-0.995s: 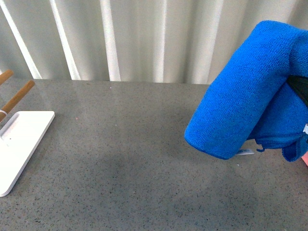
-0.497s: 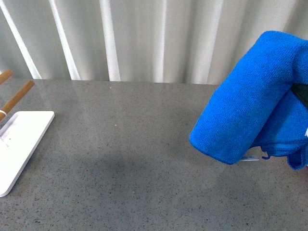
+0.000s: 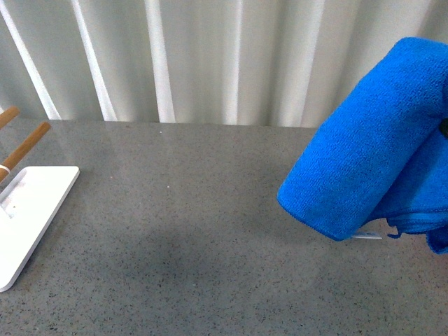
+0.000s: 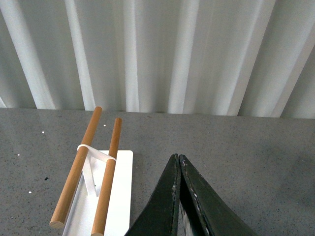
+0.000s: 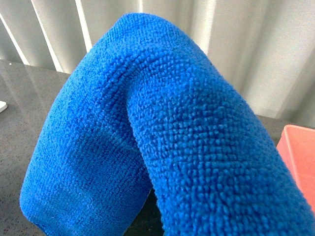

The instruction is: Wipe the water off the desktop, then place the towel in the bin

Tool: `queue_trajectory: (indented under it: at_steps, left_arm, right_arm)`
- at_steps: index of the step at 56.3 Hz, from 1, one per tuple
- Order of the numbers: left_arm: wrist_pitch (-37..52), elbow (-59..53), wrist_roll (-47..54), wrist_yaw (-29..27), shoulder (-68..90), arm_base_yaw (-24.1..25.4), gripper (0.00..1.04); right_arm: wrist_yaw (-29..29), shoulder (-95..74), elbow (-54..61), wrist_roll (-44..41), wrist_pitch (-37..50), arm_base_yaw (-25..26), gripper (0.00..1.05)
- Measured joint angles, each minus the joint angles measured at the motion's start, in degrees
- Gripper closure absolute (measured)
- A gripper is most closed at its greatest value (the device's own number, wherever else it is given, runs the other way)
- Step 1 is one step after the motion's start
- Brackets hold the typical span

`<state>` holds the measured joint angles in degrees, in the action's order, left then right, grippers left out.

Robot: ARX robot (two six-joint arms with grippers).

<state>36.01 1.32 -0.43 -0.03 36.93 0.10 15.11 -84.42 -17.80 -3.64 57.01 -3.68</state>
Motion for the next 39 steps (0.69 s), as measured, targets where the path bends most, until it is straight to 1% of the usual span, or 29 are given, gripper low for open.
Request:
queue_trajectory:
  at_steps: [15,39]
  left_arm:
    - [-9.42,-0.04,0.00,0.00,-10.19,0.00,1.01]
    - [-19.69,-0.04,0.00,0.02,-20.83,0.00,1.01]
  right_arm:
    - [-0.70,0.85,0.24,-0.17,-1.18,-0.72,1.01]
    - [-0.85,0.85,0.24,-0.17,-0.61,-1.07,1.01]
